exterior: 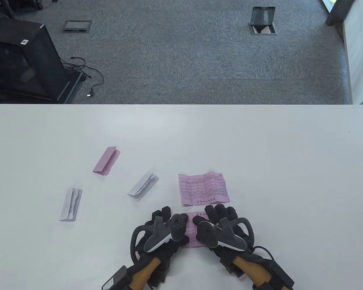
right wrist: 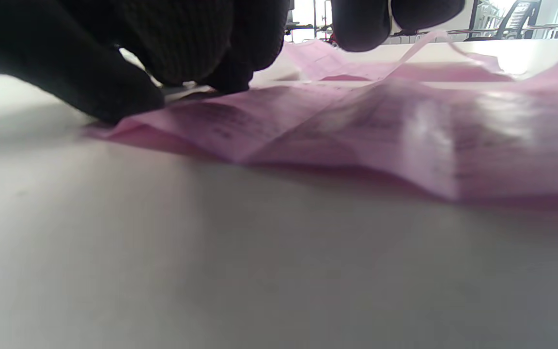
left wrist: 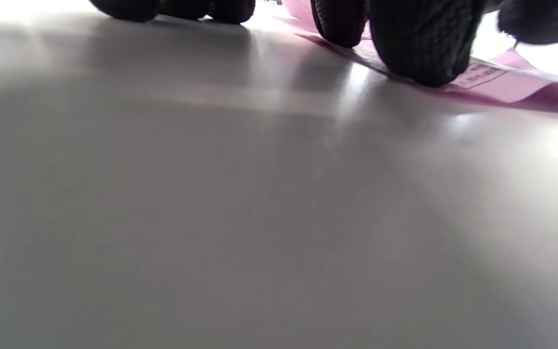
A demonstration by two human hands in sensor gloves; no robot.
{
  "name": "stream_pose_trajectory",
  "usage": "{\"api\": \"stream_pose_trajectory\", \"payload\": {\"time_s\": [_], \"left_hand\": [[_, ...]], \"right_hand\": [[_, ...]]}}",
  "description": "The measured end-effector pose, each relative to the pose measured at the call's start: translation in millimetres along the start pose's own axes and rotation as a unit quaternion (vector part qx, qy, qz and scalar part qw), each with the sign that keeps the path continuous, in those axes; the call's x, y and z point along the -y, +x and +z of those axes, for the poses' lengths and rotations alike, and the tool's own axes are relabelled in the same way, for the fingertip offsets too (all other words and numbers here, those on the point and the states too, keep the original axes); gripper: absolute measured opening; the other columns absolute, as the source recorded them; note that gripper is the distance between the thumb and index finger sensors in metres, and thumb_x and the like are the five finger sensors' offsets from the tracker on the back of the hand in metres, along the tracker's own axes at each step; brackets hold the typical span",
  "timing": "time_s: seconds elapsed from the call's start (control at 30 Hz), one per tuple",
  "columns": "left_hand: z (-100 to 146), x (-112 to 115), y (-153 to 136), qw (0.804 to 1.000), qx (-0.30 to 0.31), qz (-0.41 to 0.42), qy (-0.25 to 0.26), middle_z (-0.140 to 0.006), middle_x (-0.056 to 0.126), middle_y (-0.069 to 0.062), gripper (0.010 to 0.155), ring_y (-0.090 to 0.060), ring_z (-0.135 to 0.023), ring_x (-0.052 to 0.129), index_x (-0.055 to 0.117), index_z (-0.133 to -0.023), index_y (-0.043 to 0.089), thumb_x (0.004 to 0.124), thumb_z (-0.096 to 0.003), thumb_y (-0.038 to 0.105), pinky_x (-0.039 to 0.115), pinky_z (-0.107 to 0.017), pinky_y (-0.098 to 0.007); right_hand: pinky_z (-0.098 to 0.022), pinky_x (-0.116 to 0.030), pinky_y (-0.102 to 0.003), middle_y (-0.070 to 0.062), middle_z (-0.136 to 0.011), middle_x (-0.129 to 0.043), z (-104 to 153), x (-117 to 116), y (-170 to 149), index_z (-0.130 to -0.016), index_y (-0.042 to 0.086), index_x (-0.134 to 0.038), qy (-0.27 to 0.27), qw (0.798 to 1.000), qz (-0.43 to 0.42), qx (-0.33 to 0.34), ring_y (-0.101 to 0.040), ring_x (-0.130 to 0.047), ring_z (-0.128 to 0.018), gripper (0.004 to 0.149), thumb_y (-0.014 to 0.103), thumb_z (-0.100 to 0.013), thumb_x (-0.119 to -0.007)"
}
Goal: Unfold folded invoices and stack
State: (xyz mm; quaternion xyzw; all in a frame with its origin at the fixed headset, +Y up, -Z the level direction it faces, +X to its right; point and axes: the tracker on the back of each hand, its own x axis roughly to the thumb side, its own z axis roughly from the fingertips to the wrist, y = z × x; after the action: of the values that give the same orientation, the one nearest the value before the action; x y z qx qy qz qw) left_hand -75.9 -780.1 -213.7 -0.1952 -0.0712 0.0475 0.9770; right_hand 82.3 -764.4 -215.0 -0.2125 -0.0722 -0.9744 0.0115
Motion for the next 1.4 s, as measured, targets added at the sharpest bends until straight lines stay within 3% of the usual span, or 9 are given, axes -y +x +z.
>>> {"api": "stream_pose_trajectory", "payload": {"time_s": [0.37,1.1,1.4], "left_hand": [[0,0,0,1.0,0.0,0.0,-0.001,-0.123,0.026,-0.017,0.073,-0.043,-0.108,0.029,0.046,-0.11,0.046,0.077,-0.0457,0.057,0.044,-0.075,-0.058],[0,0,0,1.0,-0.003,0.003,-0.002,-0.123,0.026,-0.016,0.072,-0.043,-0.108,0.029,0.046,-0.11,0.046,0.077,-0.0456,0.057,0.044,-0.075,-0.058],[0,0,0,1.0,-0.003,0.003,-0.002,-0.123,0.026,-0.016,0.072,-0.043,-0.108,0.028,0.046,-0.11,0.046,0.077,-0.0455,0.057,0.044,-0.075,-0.058]], "right_hand": [[-0.067,-0.04,-0.073,-0.02,-0.111,-0.05,-6,-10,1,-0.102,0.036,-0.057,0.017,1.0,0.016,-0.008,-0.052,-0.047,-0.098,0.06,0.05,-0.046,-0.071],[-0.067,-0.041,-0.073,-0.02,-0.11,-0.052,23,-11,-86,-0.1,0.035,-0.059,0.024,0.994,0.009,-0.106,-0.052,-0.049,-0.097,0.059,0.049,-0.045,-0.073],[-0.067,-0.042,-0.073,-0.02,-0.109,-0.054,25,-11,-93,-0.1,0.035,-0.059,0.027,0.993,0.001,-0.115,-0.051,-0.051,-0.097,0.058,0.048,-0.045,-0.073]]}}
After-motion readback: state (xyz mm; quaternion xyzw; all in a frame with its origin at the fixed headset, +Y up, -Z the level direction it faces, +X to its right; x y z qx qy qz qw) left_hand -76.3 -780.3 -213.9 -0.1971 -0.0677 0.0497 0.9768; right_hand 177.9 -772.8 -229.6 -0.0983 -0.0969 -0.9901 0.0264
